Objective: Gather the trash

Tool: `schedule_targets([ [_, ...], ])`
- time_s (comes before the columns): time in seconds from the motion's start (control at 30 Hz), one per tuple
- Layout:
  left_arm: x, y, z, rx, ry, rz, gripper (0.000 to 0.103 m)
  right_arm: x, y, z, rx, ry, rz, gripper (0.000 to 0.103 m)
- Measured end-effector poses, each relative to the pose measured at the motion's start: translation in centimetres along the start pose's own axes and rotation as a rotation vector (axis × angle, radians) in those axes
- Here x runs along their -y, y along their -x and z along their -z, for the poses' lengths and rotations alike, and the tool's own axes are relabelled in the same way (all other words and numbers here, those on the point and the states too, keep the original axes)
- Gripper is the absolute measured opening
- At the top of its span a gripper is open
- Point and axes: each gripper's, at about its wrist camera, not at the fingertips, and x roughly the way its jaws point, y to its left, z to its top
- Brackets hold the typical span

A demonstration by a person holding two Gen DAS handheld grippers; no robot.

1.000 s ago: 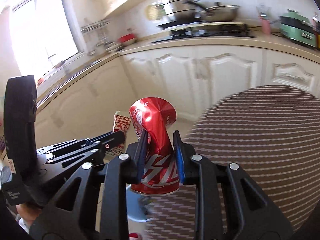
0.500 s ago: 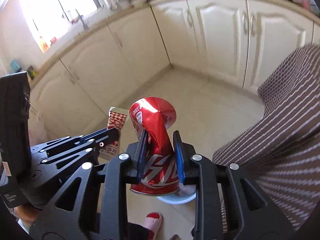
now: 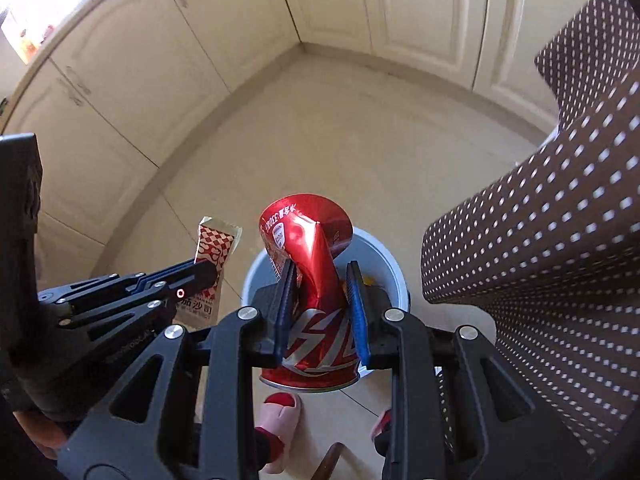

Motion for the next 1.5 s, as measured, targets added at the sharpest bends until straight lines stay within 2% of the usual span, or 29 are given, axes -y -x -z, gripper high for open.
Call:
schedule_targets([
  [0.1,-0.4,-1.0,0.0,-0.009,0.002,-0.021,0.023,0.3,-1.4,-0.2,-0.018,-0.015,0.006,0.025],
  [0.17,-0.5,-1.5,0.0,-0.023,0.017,-0.013,0.041,0.3,-2.1,-0.5,-0.023,-0.018,0.010,0.026],
  [0.23,-0.8,-2.0,0.2,-0.044,0.025,-0.018,0.047,0.2,-2.9,-0.9,-0.026,-0.018,0.014,0.026],
  [0.47,-1.9,-2.8,0.3,-0.089,0.062,-0.031,0.048,-0.1,-4.2,-0.5,-0.044,-0.024,0.008,0.026],
  [0.67,-2.7,-2.6,0.2,-0.083,0.078,-0.051,0.054,0.0,-5.4,-0.6,-0.057,-0.035,0.009,0.026],
  [1.03,-3.4,-1.6,0.2,-0.047,0.079,-0.071,0.058,0.2,-5.8,-0.8,-0.056,-0.074,-0.003,0.028],
  [1.17,-3.2,-0.5,0.3,-0.002,0.056,-0.077,0.058,0.0,-4.8,-1.0,-0.045,-0.074,0.005,0.031],
  [1.23,-3.0,0.5,0.6,0.037,0.047,-0.103,0.058,-0.3,-3.8,-1.1,-0.028,-0.057,0.015,0.045],
  [1.27,-3.0,1.0,0.8,0.056,0.047,-0.106,0.058,-0.6,-3.0,-1.0,-0.012,-0.039,0.025,0.045],
  [1.37,-2.5,4.3,1.5,0.159,0.058,-0.102,0.058,-1.6,0.1,-0.8,0.039,0.021,0.049,0.045],
  [1.47,-1.6,7.9,2.1,0.251,0.047,-0.118,0.065,-2.3,4.3,-0.2,0.118,0.069,0.084,0.045],
  [1.5,-0.9,9.8,2.6,0.304,0.039,-0.137,0.066,-2.4,5.5,0.0,0.140,0.079,0.094,0.046],
])
